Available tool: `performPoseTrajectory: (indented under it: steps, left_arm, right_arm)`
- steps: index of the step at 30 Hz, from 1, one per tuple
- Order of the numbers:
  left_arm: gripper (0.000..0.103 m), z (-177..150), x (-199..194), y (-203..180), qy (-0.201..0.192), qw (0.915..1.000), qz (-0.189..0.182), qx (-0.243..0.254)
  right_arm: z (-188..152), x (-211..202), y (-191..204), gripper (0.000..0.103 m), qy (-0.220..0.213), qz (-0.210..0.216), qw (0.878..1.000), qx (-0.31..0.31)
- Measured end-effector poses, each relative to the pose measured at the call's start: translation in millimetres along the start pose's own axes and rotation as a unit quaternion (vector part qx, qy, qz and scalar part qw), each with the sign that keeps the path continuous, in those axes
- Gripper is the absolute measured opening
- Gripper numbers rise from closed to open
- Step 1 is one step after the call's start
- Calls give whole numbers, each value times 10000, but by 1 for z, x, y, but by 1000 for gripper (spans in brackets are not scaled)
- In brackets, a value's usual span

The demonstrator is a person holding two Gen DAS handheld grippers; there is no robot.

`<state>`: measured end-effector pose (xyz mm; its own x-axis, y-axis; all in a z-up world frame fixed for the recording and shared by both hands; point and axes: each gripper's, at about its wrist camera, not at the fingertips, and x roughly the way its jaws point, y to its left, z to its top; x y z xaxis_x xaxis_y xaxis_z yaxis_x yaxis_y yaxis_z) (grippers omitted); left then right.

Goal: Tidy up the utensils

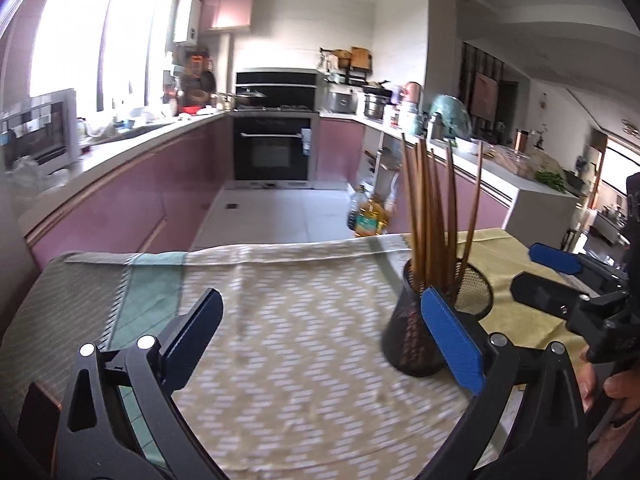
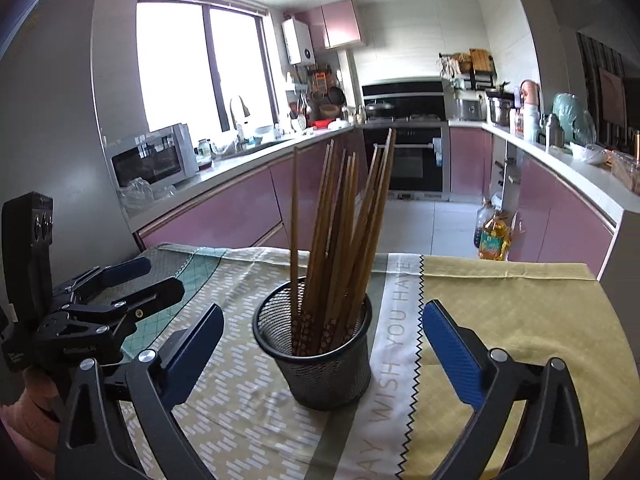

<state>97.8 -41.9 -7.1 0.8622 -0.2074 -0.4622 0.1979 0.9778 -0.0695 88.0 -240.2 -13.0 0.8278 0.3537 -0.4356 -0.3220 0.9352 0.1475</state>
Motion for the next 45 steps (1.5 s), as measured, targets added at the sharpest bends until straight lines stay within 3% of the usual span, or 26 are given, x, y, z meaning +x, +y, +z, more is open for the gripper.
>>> performPoseTrajectory:
  steps: [9, 22, 45]
  left_arm:
    - [98, -11, -45, 13, -592, 9970, 492, -99]
    - [98, -22, -85, 11, -1202, 9898, 759, -91]
    - [98, -25, -97, 8, -1341, 9880, 770, -19]
  right_arm:
    - [-14, -19, 21, 96, -539, -302, 9980, -120]
    - [-27, -38, 41, 96, -901, -587, 9938, -266]
    - [-29, -51, 53, 96, -1080, -608, 9919, -263]
